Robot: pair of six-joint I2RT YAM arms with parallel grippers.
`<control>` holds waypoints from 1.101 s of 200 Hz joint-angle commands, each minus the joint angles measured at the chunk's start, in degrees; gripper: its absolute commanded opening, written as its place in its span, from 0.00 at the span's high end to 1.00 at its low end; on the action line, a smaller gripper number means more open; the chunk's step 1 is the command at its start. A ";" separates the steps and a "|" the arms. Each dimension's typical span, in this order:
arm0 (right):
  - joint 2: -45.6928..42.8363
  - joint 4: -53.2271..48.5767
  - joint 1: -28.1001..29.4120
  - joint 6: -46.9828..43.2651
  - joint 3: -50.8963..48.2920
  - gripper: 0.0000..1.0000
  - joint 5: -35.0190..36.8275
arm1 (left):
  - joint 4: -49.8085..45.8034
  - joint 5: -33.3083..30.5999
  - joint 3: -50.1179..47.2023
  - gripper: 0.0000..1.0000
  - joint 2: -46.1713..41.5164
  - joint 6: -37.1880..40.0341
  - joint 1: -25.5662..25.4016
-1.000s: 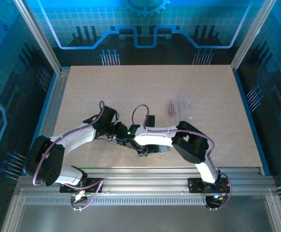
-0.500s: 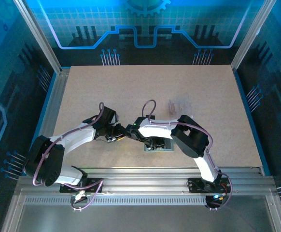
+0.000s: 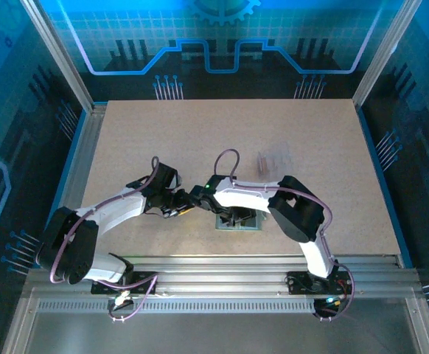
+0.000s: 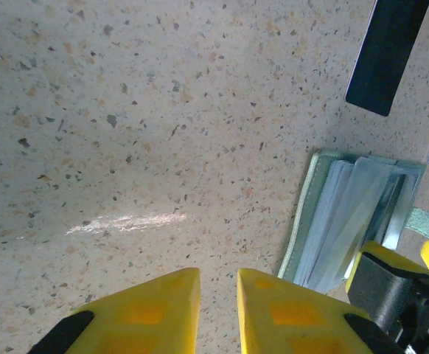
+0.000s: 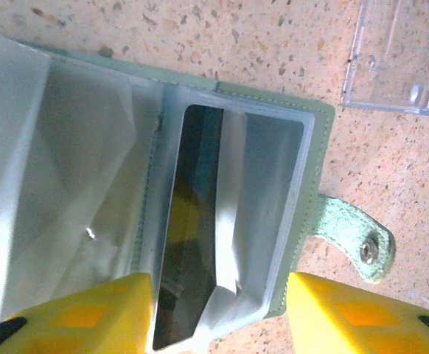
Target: Put the credit cards into the card holder
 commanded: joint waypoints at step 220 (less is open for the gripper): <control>-10.85 4.80 -8.67 -3.74 -13.55 1.00 5.16 | 3.64 7.32 -1.40 0.78 6.15 4.14 -7.14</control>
